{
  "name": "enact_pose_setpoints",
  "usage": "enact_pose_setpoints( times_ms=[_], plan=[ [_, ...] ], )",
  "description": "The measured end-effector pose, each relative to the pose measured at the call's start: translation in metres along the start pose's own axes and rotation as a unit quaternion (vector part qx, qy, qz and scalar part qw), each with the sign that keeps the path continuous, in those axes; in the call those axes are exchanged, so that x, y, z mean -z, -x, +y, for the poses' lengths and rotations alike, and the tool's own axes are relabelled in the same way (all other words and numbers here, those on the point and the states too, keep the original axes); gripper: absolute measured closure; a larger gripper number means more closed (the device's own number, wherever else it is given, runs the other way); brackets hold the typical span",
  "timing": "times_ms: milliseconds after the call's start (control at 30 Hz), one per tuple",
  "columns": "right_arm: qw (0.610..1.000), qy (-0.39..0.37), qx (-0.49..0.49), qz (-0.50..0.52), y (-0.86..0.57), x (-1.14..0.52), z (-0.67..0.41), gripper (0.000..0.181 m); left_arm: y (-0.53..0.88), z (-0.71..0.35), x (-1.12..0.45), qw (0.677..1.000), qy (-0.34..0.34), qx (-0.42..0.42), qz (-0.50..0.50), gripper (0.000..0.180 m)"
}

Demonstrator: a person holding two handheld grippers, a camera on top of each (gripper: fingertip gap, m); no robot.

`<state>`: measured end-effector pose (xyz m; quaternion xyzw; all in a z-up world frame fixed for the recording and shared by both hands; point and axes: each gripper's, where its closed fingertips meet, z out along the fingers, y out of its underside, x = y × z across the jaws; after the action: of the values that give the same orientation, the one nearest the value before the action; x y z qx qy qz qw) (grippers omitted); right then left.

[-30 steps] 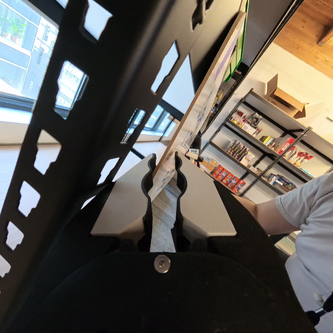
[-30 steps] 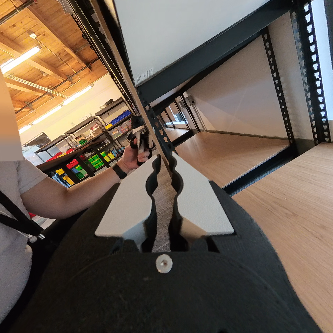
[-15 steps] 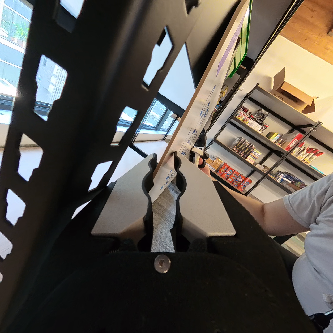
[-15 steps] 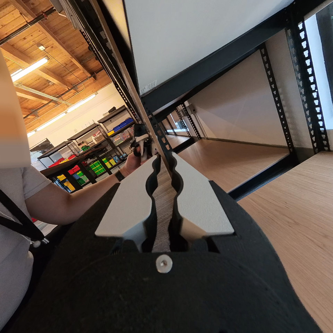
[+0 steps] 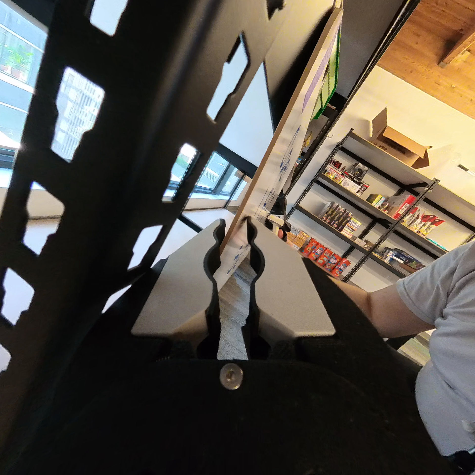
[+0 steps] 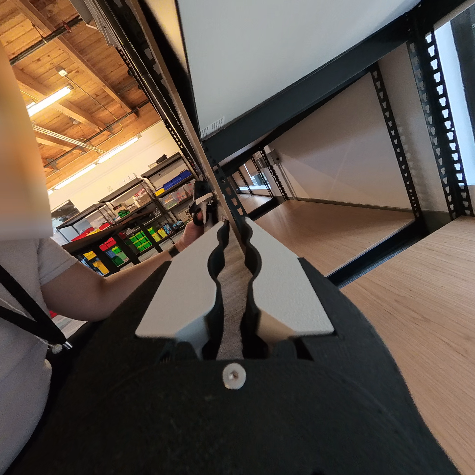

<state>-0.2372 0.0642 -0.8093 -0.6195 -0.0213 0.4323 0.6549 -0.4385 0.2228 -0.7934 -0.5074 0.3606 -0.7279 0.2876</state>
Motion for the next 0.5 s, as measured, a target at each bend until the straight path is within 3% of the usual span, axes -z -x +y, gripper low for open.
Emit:
enact_pose_setpoints(
  times_ms=[300, 500],
  plan=[
    [1.000, -0.010, 0.007, 0.015, -0.001, 0.001, -0.003, 0.172, 0.000, 0.000, -0.001, 1.000, -0.012, 0.012, 0.007, 0.167],
    [0.988, -0.062, 0.071, 0.122, -0.008, 0.029, -0.029, 0.151, 0.000, 0.000, -0.001, 1.000, -0.014, 0.011, 0.009, 0.167]
  ],
)
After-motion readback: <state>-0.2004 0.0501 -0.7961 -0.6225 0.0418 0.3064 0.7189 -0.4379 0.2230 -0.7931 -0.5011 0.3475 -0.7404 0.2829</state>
